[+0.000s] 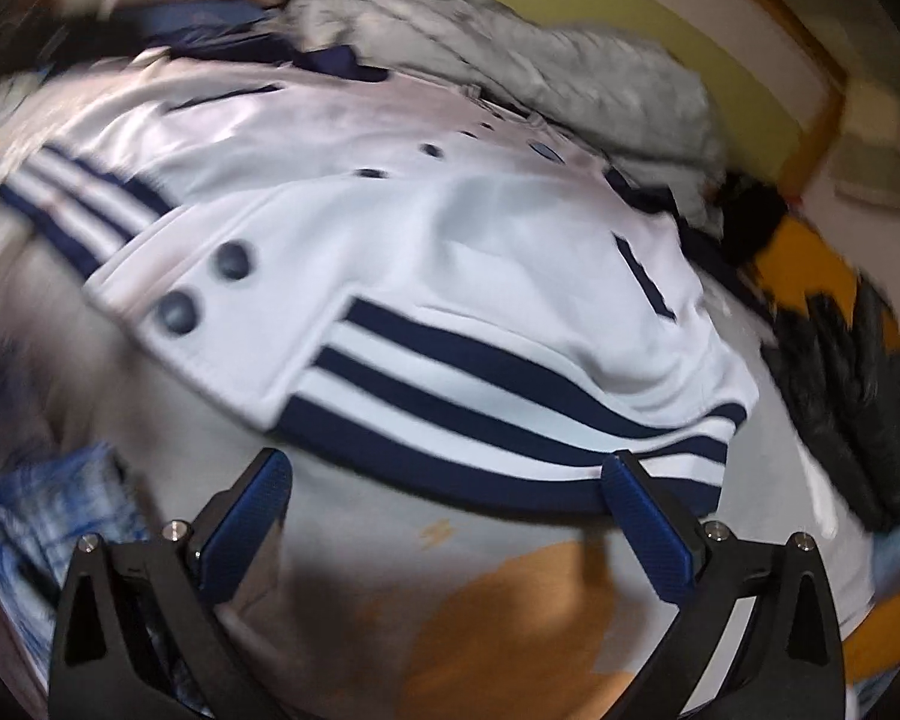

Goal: Fold large clothes

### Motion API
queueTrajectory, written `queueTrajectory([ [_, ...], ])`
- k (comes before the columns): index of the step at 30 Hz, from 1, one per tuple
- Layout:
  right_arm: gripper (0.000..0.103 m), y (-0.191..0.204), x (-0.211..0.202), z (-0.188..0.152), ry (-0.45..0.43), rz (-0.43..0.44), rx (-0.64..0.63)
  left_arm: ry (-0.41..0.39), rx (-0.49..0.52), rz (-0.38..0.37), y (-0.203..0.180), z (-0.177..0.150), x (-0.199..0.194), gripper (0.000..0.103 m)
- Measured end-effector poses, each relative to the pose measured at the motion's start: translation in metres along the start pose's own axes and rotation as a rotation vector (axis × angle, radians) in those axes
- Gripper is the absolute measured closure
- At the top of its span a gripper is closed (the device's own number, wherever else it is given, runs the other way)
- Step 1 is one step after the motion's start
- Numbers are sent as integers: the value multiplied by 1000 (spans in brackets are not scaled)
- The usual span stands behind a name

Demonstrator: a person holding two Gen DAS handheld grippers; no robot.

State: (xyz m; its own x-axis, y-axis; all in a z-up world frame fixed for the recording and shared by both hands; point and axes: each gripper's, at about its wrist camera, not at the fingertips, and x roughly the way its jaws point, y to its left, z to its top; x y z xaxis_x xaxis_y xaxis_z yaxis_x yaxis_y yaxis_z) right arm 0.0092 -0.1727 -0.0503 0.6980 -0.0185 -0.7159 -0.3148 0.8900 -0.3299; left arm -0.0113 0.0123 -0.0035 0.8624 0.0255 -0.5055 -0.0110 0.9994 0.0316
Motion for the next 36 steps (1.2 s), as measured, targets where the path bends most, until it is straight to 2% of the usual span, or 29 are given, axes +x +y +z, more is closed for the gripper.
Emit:
queueTrajectory([
  [4, 0, -24, 8, 3, 16, -67, 119, 71, 39, -45, -8, -5, 11, 0],
  [8, 0, -37, 11, 3, 26, -114, 142, 140, 91, -56, -22, -12, 20, 0],
  [11, 0, -53, 14, 1, 31, -158, 194, 196, 149, -101, -36, -20, 26, 0],
  [15, 2, -80, 8, 1, 14, -168, 312, 261, 208, -176, -54, -33, 32, 0],
  [17, 8, -92, -1, 1, -20, -154, 369, 280, 232, -192, -62, -37, 35, 0],
  [19, 12, -106, -11, 4, -69, -127, 429, 293, 266, -170, -68, -42, 40, 0],
  [22, 23, -117, -19, 8, -115, -137, 462, 313, 292, -92, -71, -49, 51, 0],
  [24, 29, -121, -20, 10, -124, -149, 457, 298, 248, -73, -65, -47, 54, 0],
  [26, 36, -123, -15, 11, -106, -158, 444, 265, 226, 0, -57, -41, 56, 0],
  [28, 36, -122, -9, 9, -79, -151, 426, 250, 202, 51, -48, -38, 58, 0],
  [31, 36, -121, -5, 5, -60, -140, 411, 271, 122, 53, -29, -31, 59, 0],
  [33, 36, -122, -6, 4, -65, -134, 411, 255, 105, 61, -22, -27, 56, 0],
  [36, 36, -118, -6, 4, -59, -123, 372, 264, 195, 88, -26, -31, 56, 0],
])
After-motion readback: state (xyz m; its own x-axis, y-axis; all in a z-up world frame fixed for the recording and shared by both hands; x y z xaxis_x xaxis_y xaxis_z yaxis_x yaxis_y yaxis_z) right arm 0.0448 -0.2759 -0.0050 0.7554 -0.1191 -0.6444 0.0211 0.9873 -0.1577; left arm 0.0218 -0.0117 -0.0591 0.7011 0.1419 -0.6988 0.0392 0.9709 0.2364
